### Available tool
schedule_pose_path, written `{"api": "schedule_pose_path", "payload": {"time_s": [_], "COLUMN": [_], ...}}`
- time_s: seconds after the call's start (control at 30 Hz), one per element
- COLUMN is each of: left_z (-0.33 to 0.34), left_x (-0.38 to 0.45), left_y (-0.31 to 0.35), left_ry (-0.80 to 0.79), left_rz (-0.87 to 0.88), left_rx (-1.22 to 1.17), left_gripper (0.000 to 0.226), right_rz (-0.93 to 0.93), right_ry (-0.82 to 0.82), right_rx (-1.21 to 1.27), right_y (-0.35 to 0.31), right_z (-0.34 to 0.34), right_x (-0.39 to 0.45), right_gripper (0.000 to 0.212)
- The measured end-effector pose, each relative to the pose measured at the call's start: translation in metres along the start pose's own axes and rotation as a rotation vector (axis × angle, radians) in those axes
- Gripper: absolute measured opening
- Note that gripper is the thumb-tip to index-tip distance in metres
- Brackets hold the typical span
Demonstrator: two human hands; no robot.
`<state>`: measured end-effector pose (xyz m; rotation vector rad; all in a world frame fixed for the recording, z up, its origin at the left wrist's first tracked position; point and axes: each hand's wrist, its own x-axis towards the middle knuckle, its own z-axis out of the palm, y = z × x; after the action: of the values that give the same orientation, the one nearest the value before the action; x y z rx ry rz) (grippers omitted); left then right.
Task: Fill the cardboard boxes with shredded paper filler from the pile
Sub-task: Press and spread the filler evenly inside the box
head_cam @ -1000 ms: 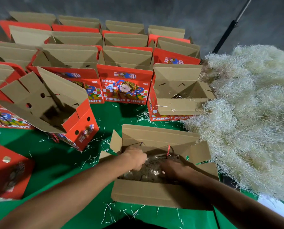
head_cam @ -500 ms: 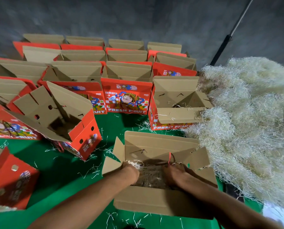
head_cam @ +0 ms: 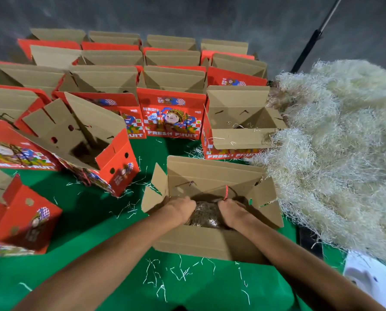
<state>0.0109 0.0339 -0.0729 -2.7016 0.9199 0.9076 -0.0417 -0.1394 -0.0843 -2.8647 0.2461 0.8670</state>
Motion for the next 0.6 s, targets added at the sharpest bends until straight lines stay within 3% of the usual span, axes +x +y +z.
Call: {"api": "schedule_pose_path", "payload": {"time_s": [0.03,0.13,0.17,0.23,0.33,0.43,0.6], "left_z": [0.0,0.001,0.0,-0.008,-0.032,-0.066,-0.106], "left_x": [-0.001,-0.009,-0.011,-0.014,-0.017,-0.028,-0.04], "left_y": [-0.001,-0.004,-0.004,-0.002,-0.002,0.001,0.027], "left_ry": [-0.032,-0.242,-0.274,-0.274,-0.106,0.187,0.662], "left_rz": [-0.009,-0.069,-0.084,-0.06,-0.037,-0.007,0.143], "left_rx": [-0.025,-0.067,-0.089,-0.116,-0.209,-0.185,-0.237], "left_gripper": [0.028,0.028,0.03,0.03,0.025,0.017,0.018], "right_rz": [-0.013,-0.025,-0.034,-0.047,-0.085,-0.206,-0.179], "right_ry": [0.026,-0.139,-0.207,-0.186,0.011,0.201,0.812], "right_rx": [-0.024,0.009,0.011,0.046,0.103,0.188,0.303], "right_y": [-0.002,0.006,0.007,0.009,0.005,0.009,0.031], "right_z": [-0.002,0.003,0.003,0.0,-0.025,-0.062,-0.111], "right_x": [-0.002,-0.009,-0.012,-0.014,-0.02,-0.033,-0.057], "right_gripper": [0.027,0.033,0.035,0.034,0.025,0.018,0.024]}}
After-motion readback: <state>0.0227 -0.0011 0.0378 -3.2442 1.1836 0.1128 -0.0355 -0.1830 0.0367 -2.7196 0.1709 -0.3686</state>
